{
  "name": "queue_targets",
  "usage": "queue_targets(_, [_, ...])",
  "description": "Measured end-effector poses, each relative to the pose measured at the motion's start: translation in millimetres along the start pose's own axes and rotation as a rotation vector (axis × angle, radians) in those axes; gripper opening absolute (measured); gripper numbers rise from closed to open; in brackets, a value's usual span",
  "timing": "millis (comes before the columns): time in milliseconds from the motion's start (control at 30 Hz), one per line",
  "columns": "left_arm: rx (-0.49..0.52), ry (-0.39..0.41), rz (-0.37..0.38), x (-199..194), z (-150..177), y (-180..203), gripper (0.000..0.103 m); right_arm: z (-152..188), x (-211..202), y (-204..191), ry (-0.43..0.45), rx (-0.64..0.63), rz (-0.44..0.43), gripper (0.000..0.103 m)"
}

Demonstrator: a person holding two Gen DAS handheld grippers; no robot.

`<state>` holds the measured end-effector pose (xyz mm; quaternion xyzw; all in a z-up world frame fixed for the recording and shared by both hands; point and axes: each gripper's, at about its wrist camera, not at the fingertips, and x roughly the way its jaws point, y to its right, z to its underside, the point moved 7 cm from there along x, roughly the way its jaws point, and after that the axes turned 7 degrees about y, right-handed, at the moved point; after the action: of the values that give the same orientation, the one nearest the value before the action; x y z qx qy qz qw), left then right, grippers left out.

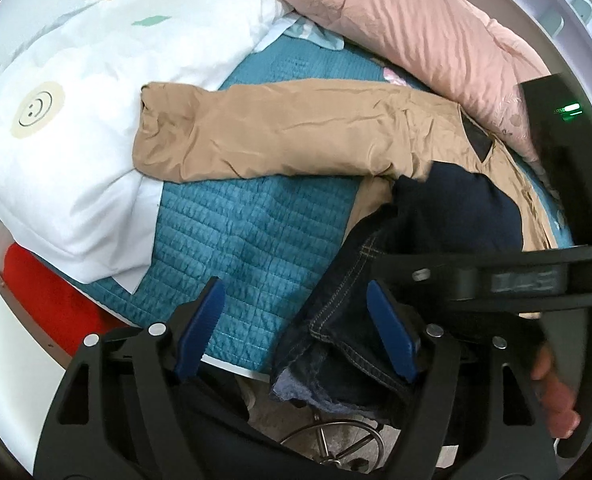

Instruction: Fold large clothes

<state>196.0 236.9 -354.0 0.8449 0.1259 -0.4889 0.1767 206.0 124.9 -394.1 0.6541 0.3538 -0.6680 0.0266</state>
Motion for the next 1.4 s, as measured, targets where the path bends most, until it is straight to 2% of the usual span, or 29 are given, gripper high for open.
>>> queue_targets(100, [-0.001, 0.014, 0.001, -5, -4, 1, 0.076, -2, -35, 4, 0.045, 0.039, -0.077, 0.076])
queue_targets(233, [0.003, 0.015, -0.013, -5, -6, 0, 0.077, 3, -101, 23, 0.179, 0.071, -0.111, 0.076])
queue_targets(333, [0.000, 0.010, -0.014, -3, -7, 0, 0.077, 10, -139, 50, 0.270, 0.090, -0.025, 0.076])
queue_targets(367, [0.005, 0.009, -0.014, -3, -7, 2, 0.077, 17, -150, 68, 0.291, 0.091, 0.035, 0.076])
queue_targets(433, [0.009, 0.011, -0.013, -3, -7, 4, 0.077, 34, -155, 123, 0.268, 0.131, 0.176, 0.076])
queue_targets(467, [0.014, 0.010, -0.009, -4, -7, 6, 0.077, 43, -150, 145, 0.237, 0.173, 0.206, 0.076])
queue_targets(500, [0.018, 0.011, -0.007, -3, -7, 8, 0.077, 61, -138, 175, 0.177, 0.245, 0.216, 0.076])
queue_targets(533, [0.023, 0.011, -0.008, -4, -7, 10, 0.077, 83, -121, 199, 0.103, 0.321, 0.212, 0.070])
queue_targets(567, [0.031, 0.013, -0.012, -4, -7, 13, 0.077, 105, -105, 212, 0.041, 0.387, 0.172, 0.061])
queue_targets(633, [0.041, 0.013, -0.012, -4, -7, 17, 0.077, 140, -80, 203, -0.051, 0.480, -0.027, 0.054])
queue_targets(700, [0.051, 0.010, -0.015, -3, -6, 20, 0.077, 155, -75, 173, -0.059, 0.475, -0.140, 0.049])
queue_targets(733, [0.053, 0.009, -0.017, -3, -6, 22, 0.077, 156, -76, 151, -0.050, 0.447, -0.181, 0.039])
queue_targets(767, [0.052, 0.007, -0.019, -2, -6, 23, 0.077, 155, -77, 138, -0.049, 0.418, -0.177, 0.039])
queue_targets(800, [0.050, 0.007, -0.019, -3, -5, 23, 0.077, 148, -78, 120, -0.024, 0.354, -0.135, 0.039])
queue_targets(833, [0.049, 0.010, -0.015, -3, -6, 23, 0.077, 141, -75, 107, -0.021, 0.321, -0.145, 0.038])
queue_targets(867, [0.044, 0.015, -0.010, -5, -7, 24, 0.077, 131, -69, 97, -0.024, 0.315, -0.172, 0.031])
queue_targets(933, [0.041, 0.024, -0.014, -8, -7, 22, 0.077, 115, -56, 81, -0.038, 0.293, -0.187, 0.024])
queue_targets(967, [0.038, 0.030, -0.016, -11, -7, 21, 0.077, 101, -45, 67, -0.043, 0.249, -0.203, 0.022])
queue_targets(1067, [0.017, 0.052, -0.022, -21, -10, 10, 0.077, 68, -5, 43, -0.081, 0.222, -0.217, 0.021])
queue_targets(1167, [0.004, 0.066, -0.016, -29, -15, 2, 0.077, 55, 39, 50, -0.141, 0.290, -0.176, 0.014])
queue_targets(1267, [0.019, 0.072, 0.021, -32, -17, 7, 0.079, 58, 51, 52, -0.137, 0.303, -0.162, 0.003])
queue_targets(1333, [0.052, 0.061, 0.054, -29, -15, 19, 0.079, 59, 50, 53, -0.108, 0.315, -0.159, 0.002])
queue_targets(1400, [0.074, 0.038, 0.116, -24, -9, 38, 0.079, 63, 45, 47, -0.099, 0.305, -0.174, 0.007])
